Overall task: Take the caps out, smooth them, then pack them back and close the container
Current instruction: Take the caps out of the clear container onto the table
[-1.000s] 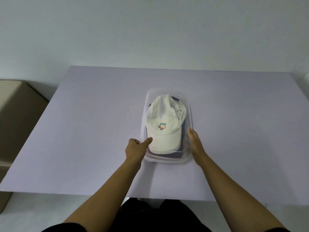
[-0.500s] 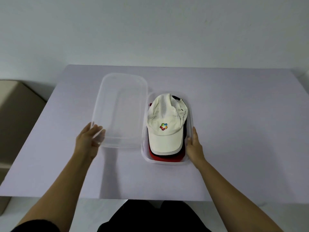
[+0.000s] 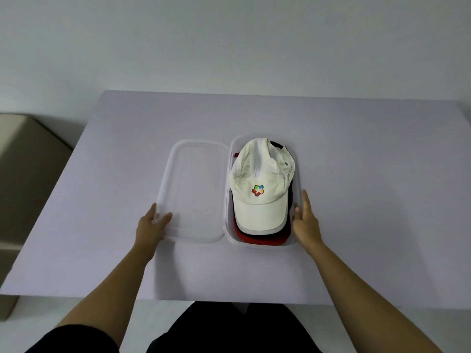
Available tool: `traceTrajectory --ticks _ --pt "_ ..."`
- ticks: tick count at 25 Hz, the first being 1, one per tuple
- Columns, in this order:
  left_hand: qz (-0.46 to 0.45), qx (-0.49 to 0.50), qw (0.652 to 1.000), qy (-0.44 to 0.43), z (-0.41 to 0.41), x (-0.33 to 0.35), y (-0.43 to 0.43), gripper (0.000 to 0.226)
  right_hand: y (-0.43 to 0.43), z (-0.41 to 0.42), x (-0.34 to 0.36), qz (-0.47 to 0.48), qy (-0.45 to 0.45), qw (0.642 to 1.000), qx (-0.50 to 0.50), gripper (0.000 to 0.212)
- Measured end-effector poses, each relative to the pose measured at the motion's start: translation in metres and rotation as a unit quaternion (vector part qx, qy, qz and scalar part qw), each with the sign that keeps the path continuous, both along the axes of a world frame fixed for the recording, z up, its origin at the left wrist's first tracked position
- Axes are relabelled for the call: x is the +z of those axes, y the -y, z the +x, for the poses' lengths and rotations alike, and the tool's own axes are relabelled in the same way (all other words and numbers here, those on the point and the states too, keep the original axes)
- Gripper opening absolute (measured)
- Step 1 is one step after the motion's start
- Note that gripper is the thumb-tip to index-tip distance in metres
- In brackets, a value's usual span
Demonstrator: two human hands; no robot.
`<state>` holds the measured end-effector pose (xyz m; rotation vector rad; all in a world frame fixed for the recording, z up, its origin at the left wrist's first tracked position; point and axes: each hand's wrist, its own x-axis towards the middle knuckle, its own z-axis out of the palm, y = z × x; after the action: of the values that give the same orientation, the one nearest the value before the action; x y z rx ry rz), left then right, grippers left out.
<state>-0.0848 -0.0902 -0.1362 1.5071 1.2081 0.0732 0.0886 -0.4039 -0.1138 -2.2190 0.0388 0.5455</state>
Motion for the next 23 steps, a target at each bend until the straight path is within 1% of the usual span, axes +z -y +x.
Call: traceTrajectory --ticks 1,2,5,8,9,10,11,12,13,14,15,16,18,21,23 --pt "0.054 -0.035 0.997 -0.043 0.001 -0.002 -0.003 0.063 -0.001 0.0 0.0 -0.002 0.004 1.0 0.0 0.052" --pt "0.085 -0.05 0.993 -0.07 0.003 -0.003 -0.004 0.067 -0.002 0.0 0.0 -0.005 0.009 1.0 0.0 0.052" --pt "0.127 -0.082 0.979 -0.137 0.01 -0.006 -0.002 0.058 -0.002 0.0 -0.002 -0.016 0.023 1.0 0.003 0.052" --pt "0.14 -0.101 0.967 -0.189 0.013 -0.002 0.003 0.049 -0.002 0.002 -0.004 -0.014 0.014 1.0 0.009 0.053" --pt "0.167 -0.112 0.957 -0.21 0.015 0.0 0.005 0.049 -0.002 0.0 -0.003 -0.012 0.021 1.0 0.016 0.054" --pt "0.213 -0.121 0.944 -0.221 0.017 0.001 0.008 0.05 -0.002 -0.001 -0.002 -0.018 0.048 0.998 0.027 0.056" --pt "0.258 -0.124 0.936 -0.203 0.022 0.004 0.013 0.052 -0.003 -0.003 -0.001 -0.04 0.096 0.994 0.039 0.056" --pt "0.285 -0.119 0.939 -0.152 0.03 0.007 0.022 0.053 -0.004 -0.004 -0.001 -0.08 0.148 0.984 0.055 0.054" --pt "0.289 -0.117 0.946 -0.086 0.042 0.014 0.033 0.053 -0.005 -0.005 -0.002 -0.13 0.187 0.971 0.072 0.052" --pt "0.281 -0.127 0.951 -0.026 0.056 0.021 0.046 0.051 -0.007 -0.004 -0.003 -0.173 0.202 0.96 0.085 0.052" --pt "0.271 -0.149 0.951 0.016 0.071 0.028 0.06 0.049 -0.008 -0.004 -0.004 -0.201 0.192 0.956 0.093 0.055" --pt "0.26 -0.175 0.949 0.04 0.085 0.032 0.074 0.048 -0.01 -0.003 -0.004 -0.214 0.172 0.957 0.092 0.058" --pt "0.215 -0.211 0.953 0.046 0.109 0.04 0.097 0.05 -0.011 -0.001 -0.003 -0.215 0.146 0.962 0.084 0.061" --pt "0.133 -0.215 0.967 0.03 0.123 0.042 0.122 0.052 -0.013 0.002 0.003 -0.233 0.109 0.961 0.101 0.065" --pt "0.128 -0.196 0.972 0.022 0.125 0.039 0.13 0.051 -0.014 0.005 0.005 -0.243 0.072 0.961 0.11 0.066"
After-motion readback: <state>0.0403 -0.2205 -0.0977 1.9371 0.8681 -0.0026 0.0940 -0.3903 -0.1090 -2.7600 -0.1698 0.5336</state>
